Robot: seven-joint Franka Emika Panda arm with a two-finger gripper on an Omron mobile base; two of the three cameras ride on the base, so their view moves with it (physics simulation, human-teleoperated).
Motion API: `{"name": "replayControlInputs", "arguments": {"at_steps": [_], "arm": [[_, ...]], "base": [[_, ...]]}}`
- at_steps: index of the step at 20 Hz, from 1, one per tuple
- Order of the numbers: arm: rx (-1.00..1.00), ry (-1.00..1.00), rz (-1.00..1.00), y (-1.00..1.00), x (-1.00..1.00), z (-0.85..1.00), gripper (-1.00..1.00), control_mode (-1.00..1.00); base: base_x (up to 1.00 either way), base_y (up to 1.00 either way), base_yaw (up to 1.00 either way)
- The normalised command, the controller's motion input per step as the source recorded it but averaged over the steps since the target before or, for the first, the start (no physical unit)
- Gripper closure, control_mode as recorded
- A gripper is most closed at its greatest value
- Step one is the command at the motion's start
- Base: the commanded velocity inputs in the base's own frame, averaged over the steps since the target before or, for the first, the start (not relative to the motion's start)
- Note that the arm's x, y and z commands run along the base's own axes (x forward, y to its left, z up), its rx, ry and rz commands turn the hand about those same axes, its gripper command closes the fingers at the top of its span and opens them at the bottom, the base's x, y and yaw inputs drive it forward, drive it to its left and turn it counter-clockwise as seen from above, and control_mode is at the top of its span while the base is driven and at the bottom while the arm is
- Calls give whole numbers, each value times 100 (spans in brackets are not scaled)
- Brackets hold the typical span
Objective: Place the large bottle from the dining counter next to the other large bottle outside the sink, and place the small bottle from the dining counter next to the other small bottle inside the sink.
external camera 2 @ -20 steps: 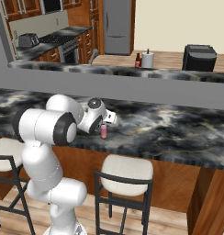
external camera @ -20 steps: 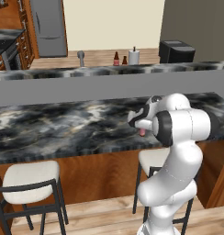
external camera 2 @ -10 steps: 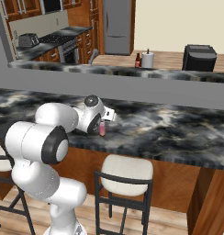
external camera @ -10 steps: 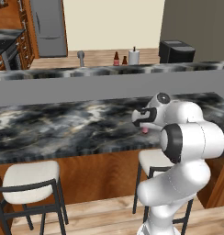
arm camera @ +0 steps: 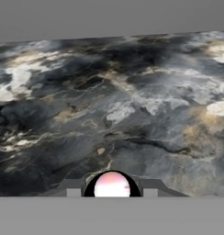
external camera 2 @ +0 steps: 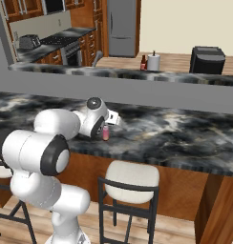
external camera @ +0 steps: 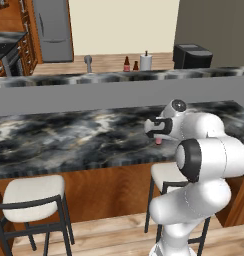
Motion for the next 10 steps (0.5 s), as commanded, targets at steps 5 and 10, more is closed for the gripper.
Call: {"name": "replayControlInputs", "arguments": {"at_steps": [5, 10], "arm": [[0, -1, 0, 0, -57, 0, 100, -100], [0, -1, 0, 0, -62, 9, 100, -100]], "base": [[0, 0, 0], [0, 0, 0]]}}
